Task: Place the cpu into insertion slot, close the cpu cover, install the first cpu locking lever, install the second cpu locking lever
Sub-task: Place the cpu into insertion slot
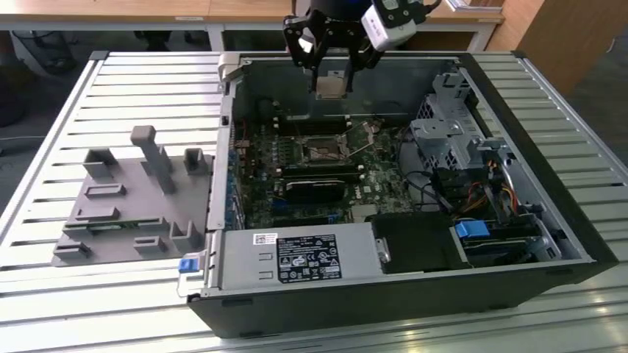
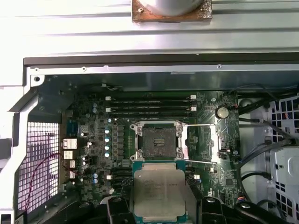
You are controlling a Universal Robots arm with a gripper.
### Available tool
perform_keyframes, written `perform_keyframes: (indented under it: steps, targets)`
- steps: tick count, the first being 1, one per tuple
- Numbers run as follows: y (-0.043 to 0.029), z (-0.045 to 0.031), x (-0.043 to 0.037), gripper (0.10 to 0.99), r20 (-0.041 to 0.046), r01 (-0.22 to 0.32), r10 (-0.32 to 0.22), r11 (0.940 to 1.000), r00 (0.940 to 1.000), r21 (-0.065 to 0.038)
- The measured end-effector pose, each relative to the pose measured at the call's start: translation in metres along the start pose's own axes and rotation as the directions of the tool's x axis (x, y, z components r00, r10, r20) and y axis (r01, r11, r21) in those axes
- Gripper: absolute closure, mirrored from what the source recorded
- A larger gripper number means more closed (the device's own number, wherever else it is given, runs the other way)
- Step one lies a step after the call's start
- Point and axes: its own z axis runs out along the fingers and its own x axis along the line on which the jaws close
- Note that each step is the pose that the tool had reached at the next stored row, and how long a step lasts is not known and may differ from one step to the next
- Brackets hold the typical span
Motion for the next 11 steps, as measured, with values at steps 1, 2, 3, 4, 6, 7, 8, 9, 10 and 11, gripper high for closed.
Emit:
perform_keyframes:
  steps: [1,2,3,4,6,7,8,9,10,11]
  targets:
    - [0.0000,0.0000,0.0000,0.557,0.0003,-0.004,0.004,1.0000,1.0000,0.000]
    - [0.0000,0.0000,0.0000,0.557,0.0007,-0.008,0.008,1.0000,1.0000,0.000]
    - [0.0000,0.0001,0.0000,0.557,0.0012,-0.013,0.013,0.9999,0.9999,0.000]
    - [0.0000,0.0001,0.0000,0.557,0.0016,-0.018,0.018,0.9998,0.9998,0.000]
    - [0.0000,0.0001,0.0000,0.557,0.0026,-0.028,0.028,0.9996,0.9996,-0.001]
    - [0.0000,0.0001,0.0000,0.557,0.0030,-0.033,0.033,0.9995,0.9994,-0.001]
    - [0.0000,0.0001,0.0000,0.557,0.0034,-0.038,0.038,0.9993,0.9993,-0.001]
    - [0.0000,0.0002,0.0000,0.557,0.0038,-0.043,0.043,0.9991,0.9991,-0.001]
    - [0.0000,0.0002,0.0000,0.557,0.0043,-0.048,0.048,0.9989,0.9988,-0.001]
    - [0.0000,0.0002,0.0000,0.557,0.0048,-0.053,0.053,0.9986,0.9986,-0.001]
